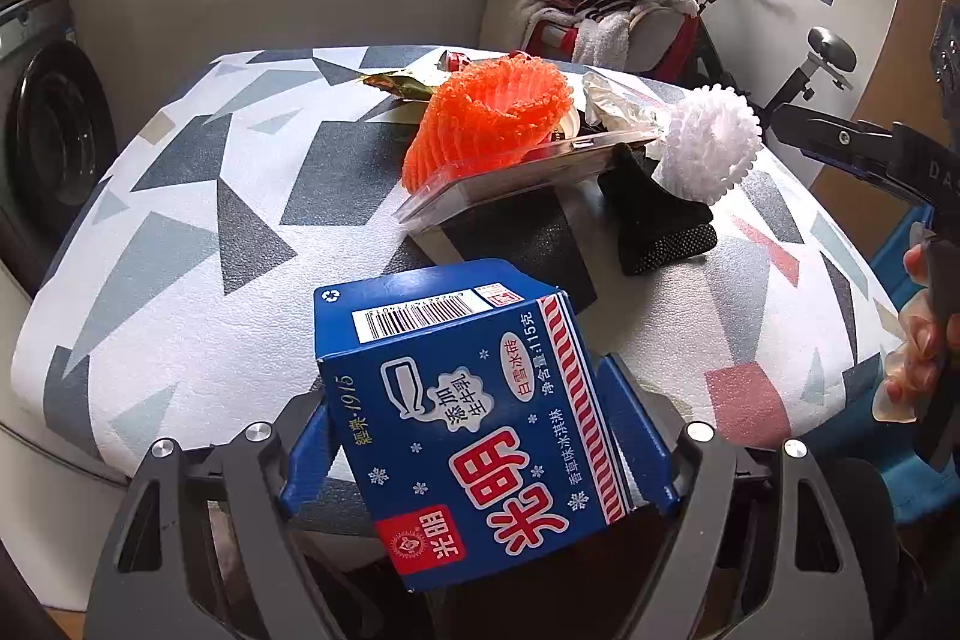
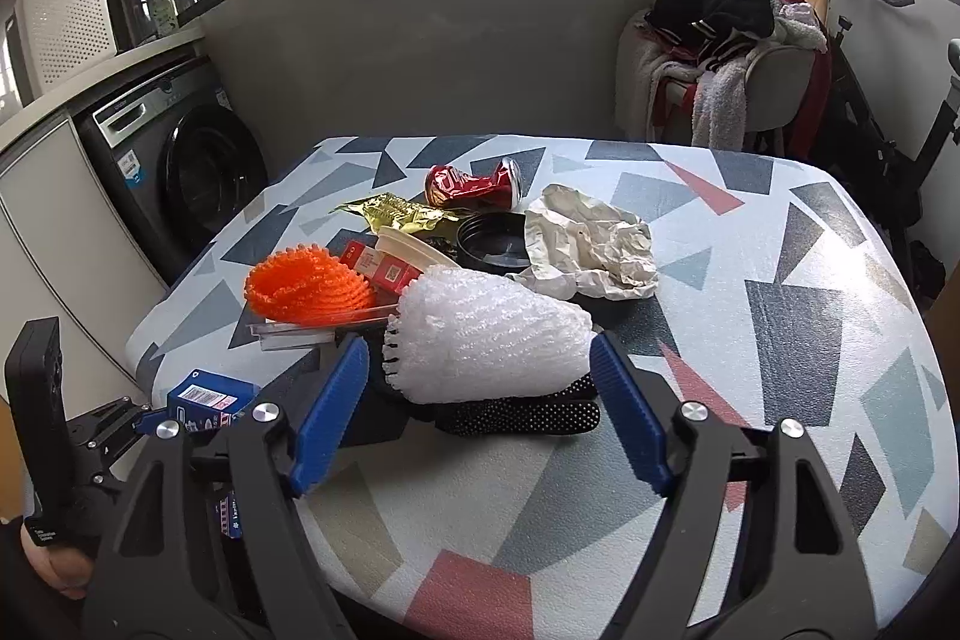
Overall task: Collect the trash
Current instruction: 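Lift the blue carton with the left tool while the right tool grasps the white foam net, then carry the white foam net with the right tool down over the brown bin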
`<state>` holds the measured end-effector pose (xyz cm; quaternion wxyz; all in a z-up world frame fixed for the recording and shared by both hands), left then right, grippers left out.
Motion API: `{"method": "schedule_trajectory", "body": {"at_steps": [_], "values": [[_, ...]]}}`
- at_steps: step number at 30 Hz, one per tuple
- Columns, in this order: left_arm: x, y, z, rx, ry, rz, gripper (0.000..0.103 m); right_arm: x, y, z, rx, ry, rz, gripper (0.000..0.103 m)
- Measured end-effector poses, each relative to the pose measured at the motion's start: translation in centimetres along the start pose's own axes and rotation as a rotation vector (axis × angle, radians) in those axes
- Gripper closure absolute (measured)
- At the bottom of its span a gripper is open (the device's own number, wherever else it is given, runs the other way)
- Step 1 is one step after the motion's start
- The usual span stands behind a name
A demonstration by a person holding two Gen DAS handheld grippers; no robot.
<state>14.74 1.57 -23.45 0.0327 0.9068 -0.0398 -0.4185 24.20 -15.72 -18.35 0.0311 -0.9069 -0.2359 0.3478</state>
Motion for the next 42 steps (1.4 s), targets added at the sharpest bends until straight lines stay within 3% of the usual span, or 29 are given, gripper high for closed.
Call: {"method": "schedule_trajectory", "body": {"at_steps": [5, 7, 8, 11, 25, 37, 42], "values": [[-0.5, -0.4, -0.3, -0.001, 0.018, -0.004, 0.025, 2.7, 0.0, -0.6, 0.044, -0.037, -0.010, 0.035], [-0.7, -0.5, -0.5, -0.001, 0.026, -0.006, 0.025, 3.6, 0.1, -0.2, 0.032, -0.075, 0.001, 0.055], [-0.9, -0.5, -0.6, 0.001, 0.031, -0.005, 0.025, 3.7, 0.1, -0.1, 0.015, -0.081, 0.008, 0.072], [-1.6, -0.4, -0.9, 0.011, 0.051, -0.010, 0.025, 2.4, 0.8, -0.6, 0.011, -0.042, 0.028, 0.082], [-5.1, 1.3, -1.5, 0.049, 0.117, -0.002, 0.025, -8.0, 5.1, -1.0, 0.075, 0.110, 0.075, 0.084], [-7.7, 2.5, 1.0, 0.090, 0.129, 0.002, 0.025, -13.5, 3.3, 3.4, 0.066, 0.095, 0.010, 0.084], [-8.7, 2.6, 3.5, 0.113, 0.114, 0.008, 0.025, -14.8, 1.5, 6.5, 0.066, 0.048, -0.066, 0.084]]}}
Point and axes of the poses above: each gripper's, at about its wrist camera, not at the fingertips, and x roughly the way its jaws point, y to its right, z to its underside, the point moved 10 cm from there along x, roughly the way its jaws point, and after that the axes turned 1 degree about x, right-handed, at the moved point
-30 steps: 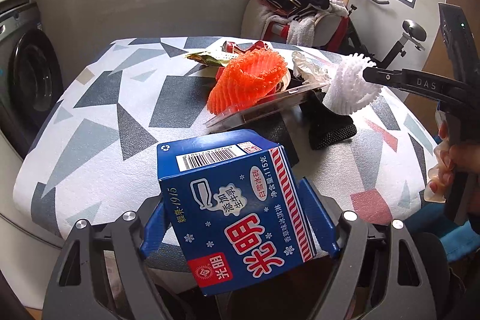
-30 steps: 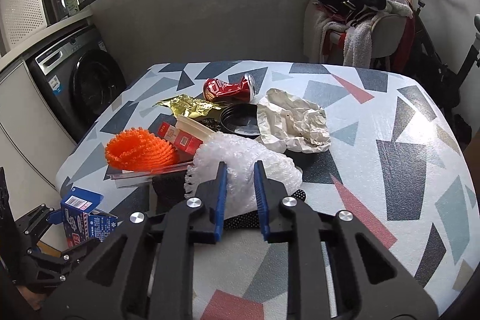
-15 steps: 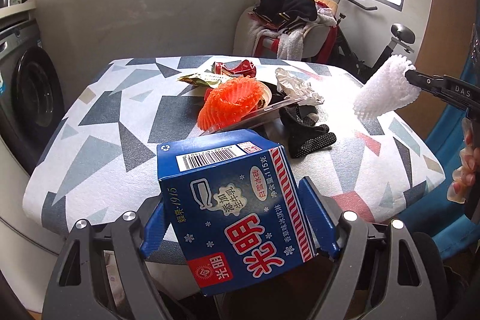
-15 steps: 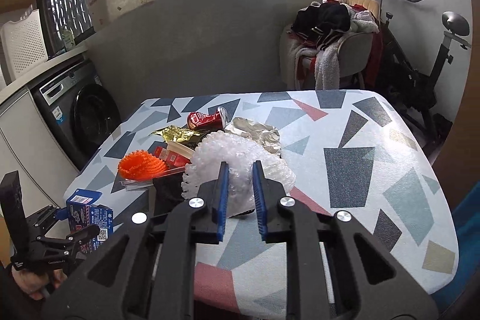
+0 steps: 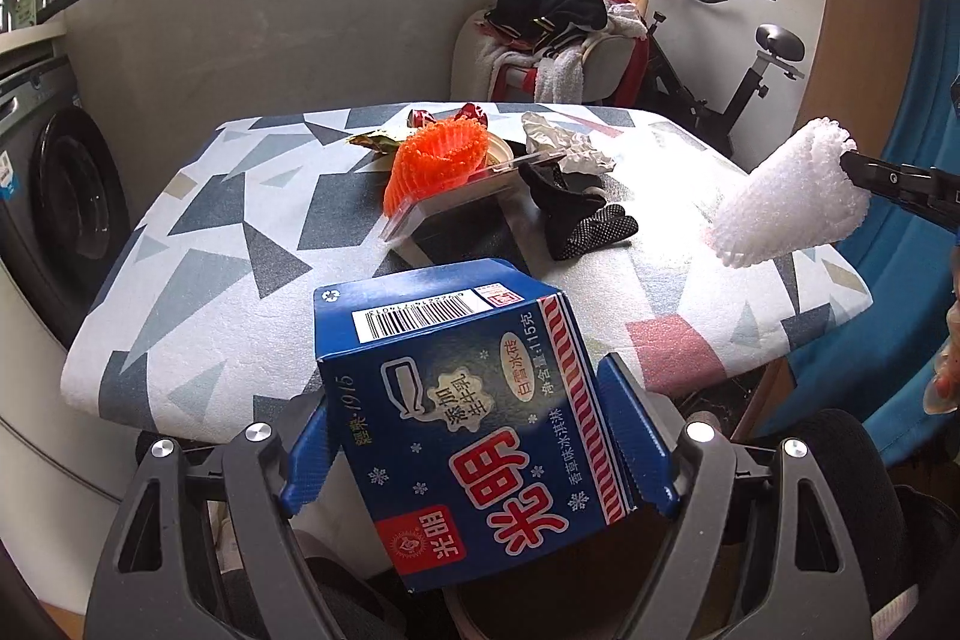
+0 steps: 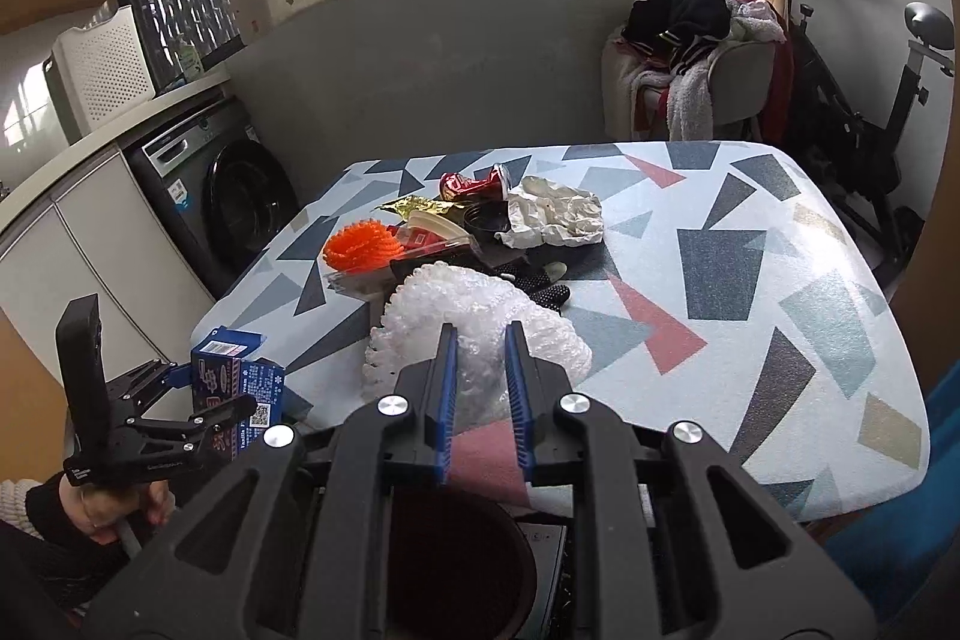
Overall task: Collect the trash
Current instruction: 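Carry the white foam net with the right tool down over the brown bin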
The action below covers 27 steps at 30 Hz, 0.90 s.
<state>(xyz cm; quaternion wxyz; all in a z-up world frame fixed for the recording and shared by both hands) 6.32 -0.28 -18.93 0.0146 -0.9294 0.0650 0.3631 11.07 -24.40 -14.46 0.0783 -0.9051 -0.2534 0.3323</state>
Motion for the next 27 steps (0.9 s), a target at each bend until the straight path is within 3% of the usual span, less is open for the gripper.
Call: {"method": "schedule_trajectory", "body": {"at_steps": [8, 20, 25, 27], "values": [[-0.9, -0.2, 3.0, -0.019, -0.022, 0.012, 0.025, 1.3, -2.7, 6.6, 0.065, -0.160, -0.123, 0.084], [0.2, 0.5, 5.4, -0.017, -0.051, 0.047, 0.025, 6.8, -4.4, 13.8, 0.154, -0.410, -0.178, 0.083], [0.7, 1.0, 5.9, 0.010, -0.061, 0.083, 0.025, 8.8, -4.7, 15.2, 0.193, -0.456, -0.209, 0.076], [0.7, 0.9, 5.8, 0.005, -0.058, 0.103, 0.025, 9.5, -4.7, 15.5, 0.198, -0.462, -0.211, 0.065]]}}
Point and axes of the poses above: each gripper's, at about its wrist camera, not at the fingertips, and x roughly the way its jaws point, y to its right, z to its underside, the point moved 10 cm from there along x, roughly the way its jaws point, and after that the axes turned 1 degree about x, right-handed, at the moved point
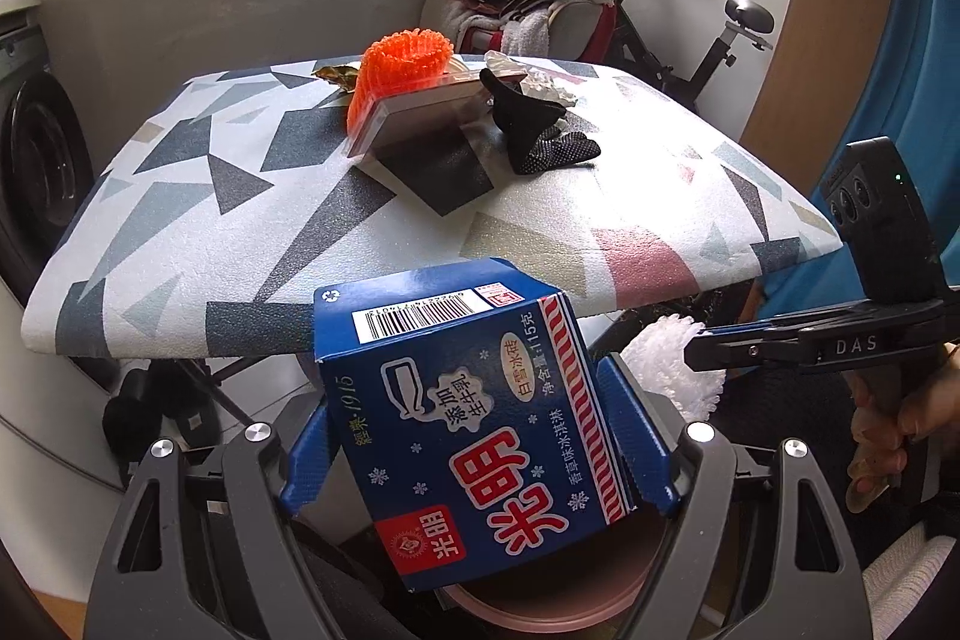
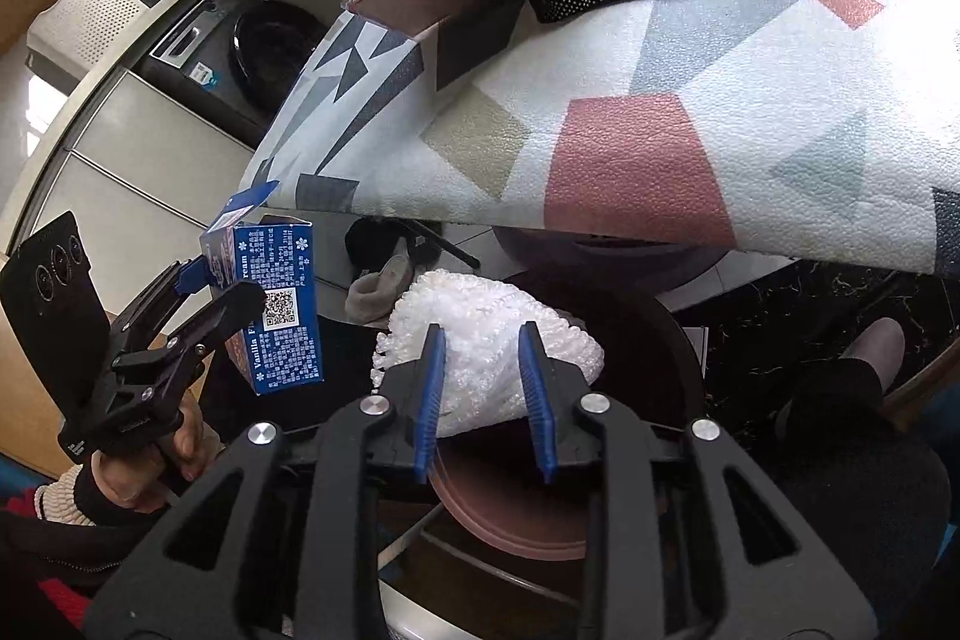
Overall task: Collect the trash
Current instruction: 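Carry the white foam net with the right tool down over the brown bin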
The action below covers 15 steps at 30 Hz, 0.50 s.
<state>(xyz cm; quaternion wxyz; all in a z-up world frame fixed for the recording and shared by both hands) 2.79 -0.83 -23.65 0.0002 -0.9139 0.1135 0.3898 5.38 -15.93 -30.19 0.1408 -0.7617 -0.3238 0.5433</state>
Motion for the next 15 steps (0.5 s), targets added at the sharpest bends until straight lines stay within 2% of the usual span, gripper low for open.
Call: {"method": "schedule_trajectory", "body": {"at_steps": [1, 3, 5, 7, 9, 12, 15], "values": [[0.0, -0.1, 0.0, 0.000, 0.000, 0.005, 0.025, 0.2, 0.1, -0.1, 0.003, -0.002, -0.001, 0.060], [0.2, -0.2, -0.1, 0.007, -0.003, 0.015, 0.025, 0.5, 0.3, -0.2, -0.003, -0.005, 0.013, 0.043], [0.4, -0.2, -0.1, 0.021, -0.003, 0.022, 0.025, 0.7, 0.3, -0.4, -0.040, -0.005, 0.042, 0.041], [0.6, 0.0, -0.1, 0.043, -0.005, 0.036, 0.025, 0.3, 0.5, -0.9, -0.099, 0.023, 0.079, 0.032], [0.9, 0.1, -0.1, 0.061, -0.006, 0.055, 0.025, -0.5, 0.6, -1.6, -0.163, 0.071, 0.115, 0.015], [1.2, 0.5, 0.1, 0.071, -0.011, 0.090, 0.025, -2.0, 0.5, -2.6, -0.266, 0.145, 0.173, 0.005], [1.9, 1.1, 0.4, 0.086, -0.026, 0.112, 0.024, -3.1, 0.5, -3.1, -0.378, 0.215, 0.229, 0.006]]}}
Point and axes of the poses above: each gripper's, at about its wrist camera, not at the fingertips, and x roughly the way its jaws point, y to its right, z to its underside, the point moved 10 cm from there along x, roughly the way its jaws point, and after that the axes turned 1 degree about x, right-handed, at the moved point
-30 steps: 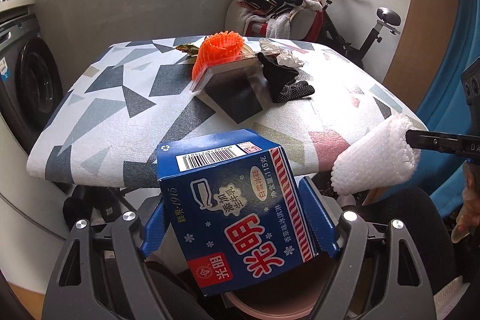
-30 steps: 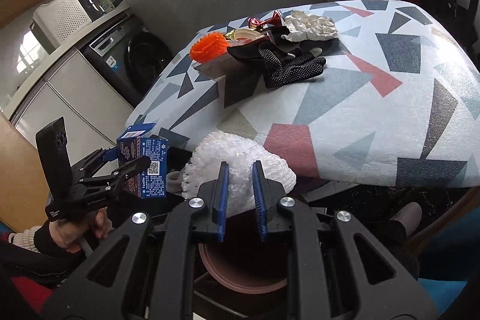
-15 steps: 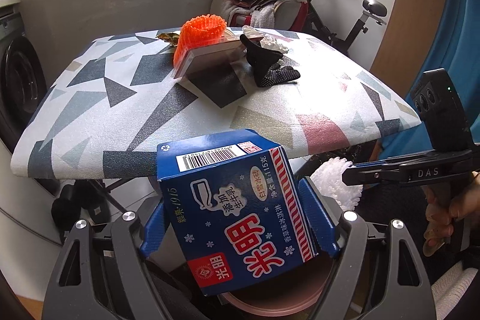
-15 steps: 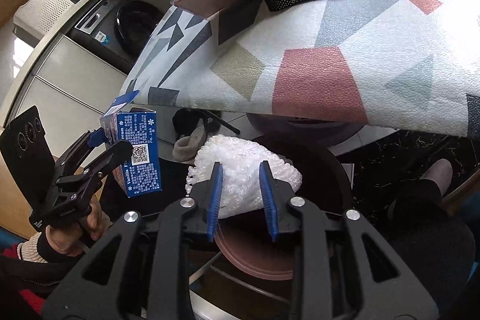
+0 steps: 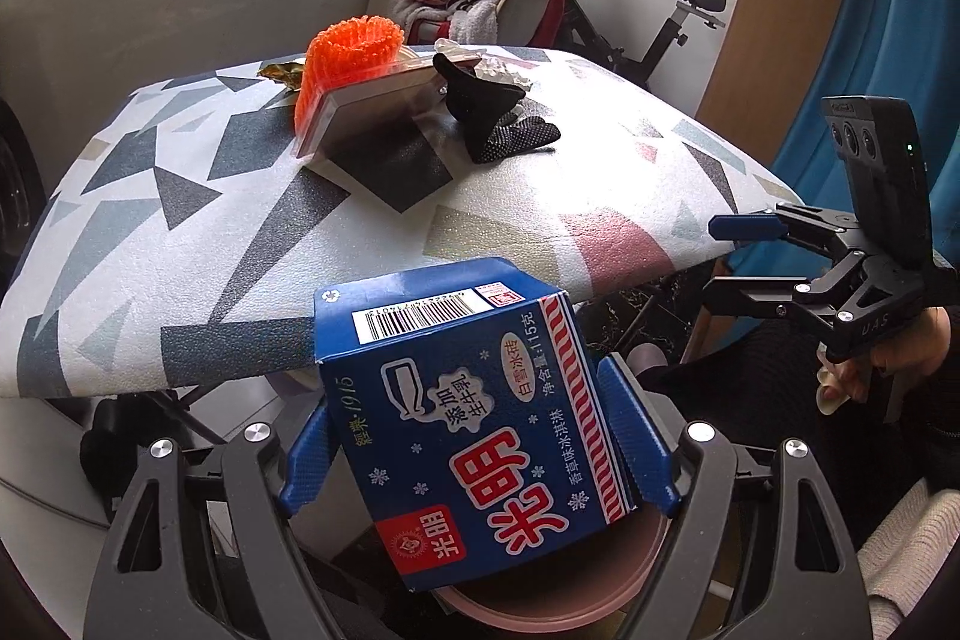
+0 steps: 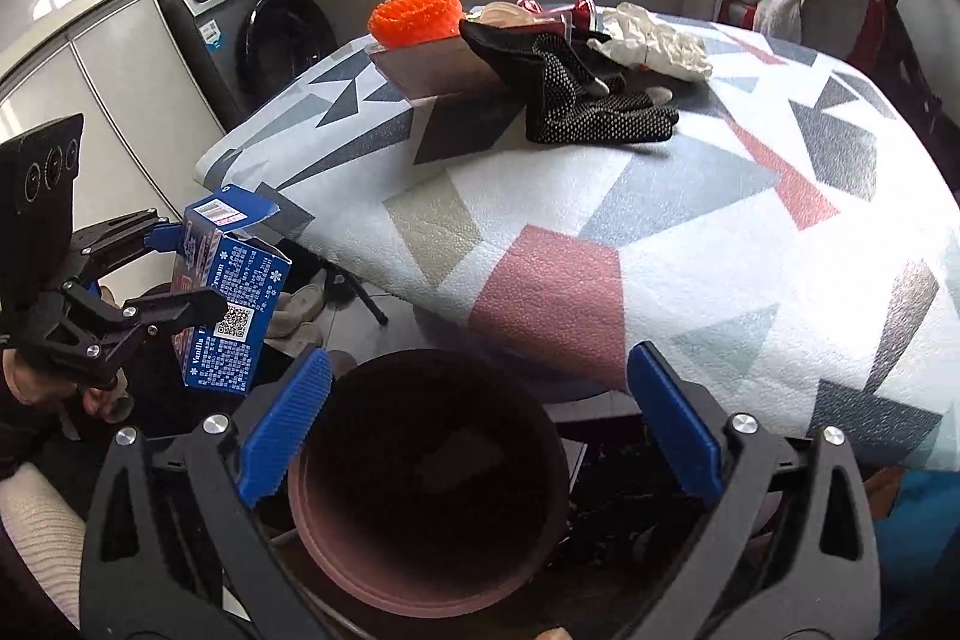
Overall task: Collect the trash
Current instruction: 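Carry the white foam net with the right tool down over the brown bin, then open the right tool to drop the foam net while the left tool drops the carton into the bin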
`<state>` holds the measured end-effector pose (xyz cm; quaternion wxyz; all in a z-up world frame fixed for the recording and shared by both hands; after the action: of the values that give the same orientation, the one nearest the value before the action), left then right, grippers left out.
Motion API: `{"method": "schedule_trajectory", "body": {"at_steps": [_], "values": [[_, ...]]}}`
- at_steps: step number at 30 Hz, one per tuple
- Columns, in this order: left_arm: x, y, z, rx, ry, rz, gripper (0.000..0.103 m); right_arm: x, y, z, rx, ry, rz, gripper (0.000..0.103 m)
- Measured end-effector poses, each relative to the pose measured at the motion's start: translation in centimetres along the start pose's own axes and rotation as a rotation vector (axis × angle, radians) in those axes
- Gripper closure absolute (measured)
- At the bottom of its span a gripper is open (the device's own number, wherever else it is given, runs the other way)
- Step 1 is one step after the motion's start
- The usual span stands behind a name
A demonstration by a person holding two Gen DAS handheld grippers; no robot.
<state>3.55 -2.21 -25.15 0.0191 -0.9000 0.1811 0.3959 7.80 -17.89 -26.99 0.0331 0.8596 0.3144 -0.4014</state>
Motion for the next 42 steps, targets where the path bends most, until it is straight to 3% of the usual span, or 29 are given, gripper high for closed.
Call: {"method": "schedule_trajectory", "body": {"at_steps": [6, 10, 15, 19, 31, 42], "values": [[1.4, 1.6, 0.9, 0.069, -0.040, -0.002, 0.024, -0.3, 0.6, 0.2, -0.062, 0.068, 0.072, 0.006], [2.4, 2.5, 1.6, 0.119, -0.079, -0.010, 0.023, -0.7, 1.5, 0.1, -0.013, 0.095, 0.088, 0.006], [3.2, 2.4, 2.0, 0.108, -0.104, -0.005, 0.018, -0.7, 2.1, 0.1, 0.019, 0.095, 0.085, 0.006], [3.2, 1.9, 1.8, 0.075, -0.093, -0.001, 0.007, -0.7, 1.8, 0.3, 0.007, 0.093, 0.087, 0.006], [2.4, -0.2, 0.8, -0.007, -0.039, -0.048, 0.006, -0.2, 1.5, 0.5, 0.001, 0.078, 0.091, 0.006], [0.6, -2.9, -1.0, -0.118, 0.058, -0.081, 0.006, 0.1, 1.9, 0.5, 0.016, 0.066, 0.098, 0.006]]}}
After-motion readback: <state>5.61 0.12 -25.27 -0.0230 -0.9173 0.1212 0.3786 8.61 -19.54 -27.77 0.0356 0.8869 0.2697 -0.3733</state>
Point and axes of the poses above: each gripper's, at about its wrist camera, not at the fingertips, and x roughly the way its jaws point, y to its right, z to its underside, the point moved 10 cm from there along x, roughly the way its jaws point, and after that the axes turned 1 degree about x, right-handed, at the moved point
